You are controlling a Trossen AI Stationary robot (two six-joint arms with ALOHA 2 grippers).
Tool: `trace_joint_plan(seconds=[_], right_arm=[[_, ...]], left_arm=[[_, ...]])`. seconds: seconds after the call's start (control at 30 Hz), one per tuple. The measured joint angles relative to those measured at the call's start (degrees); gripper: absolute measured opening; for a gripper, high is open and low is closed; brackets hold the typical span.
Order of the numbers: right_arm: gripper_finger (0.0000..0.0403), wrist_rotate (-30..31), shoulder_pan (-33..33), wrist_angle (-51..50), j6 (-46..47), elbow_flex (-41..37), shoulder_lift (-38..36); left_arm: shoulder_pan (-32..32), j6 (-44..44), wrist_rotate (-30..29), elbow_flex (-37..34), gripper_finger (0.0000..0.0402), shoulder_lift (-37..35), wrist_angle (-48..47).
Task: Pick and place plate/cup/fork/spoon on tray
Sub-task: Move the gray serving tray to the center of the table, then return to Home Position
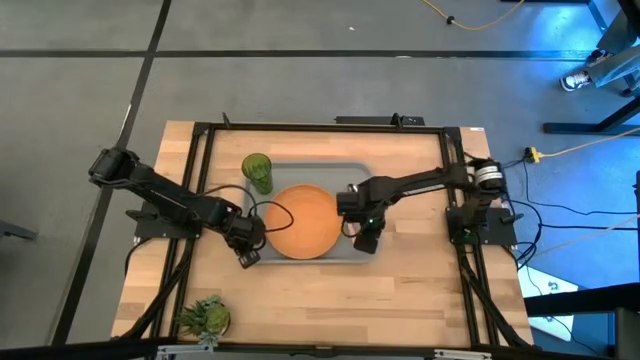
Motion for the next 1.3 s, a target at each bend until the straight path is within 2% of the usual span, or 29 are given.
trace_joint_plan(seconds=[0.1, 0.4, 0.57, 0.8, 1.07, 1.3], right_arm=[[0.0004, 0.28, 0.72, -0.09, 1.88, 0.02, -2.82], [0.0004, 8.20, 4.43, 0.22, 4.54, 0.07, -10.10], [0.0004, 11.70, 4.95, 0.04, 3.23, 0.09, -16.14], [0.0004, 14.43, 4.93, -0.35, -1.92, 0.09, -26.76], [0.0004, 19.78, 4.88, -1.59, -4.66, 0.11, -40.86], [0.0004, 22.97, 4.73, -0.74, -4.78, -0.80, -52.44]], left_arm=[[-0.60, 1.86, -0.48, 0.86, 0.0000, -0.02, -0.74], [-2.49, 3.14, -5.33, 4.39, 0.0000, -0.06, -1.95], [-2.44, 3.13, -8.24, 9.95, 0.0000, -0.08, -4.60], [-2.17, 4.78, -15.21, 20.66, 0.0000, -2.44, -8.59], [-2.62, 18.04, -22.93, 29.16, 0.0000, -12.54, -9.60], [-2.78, 24.06, -31.10, 26.91, 0.0000, -27.47, -11.07]])
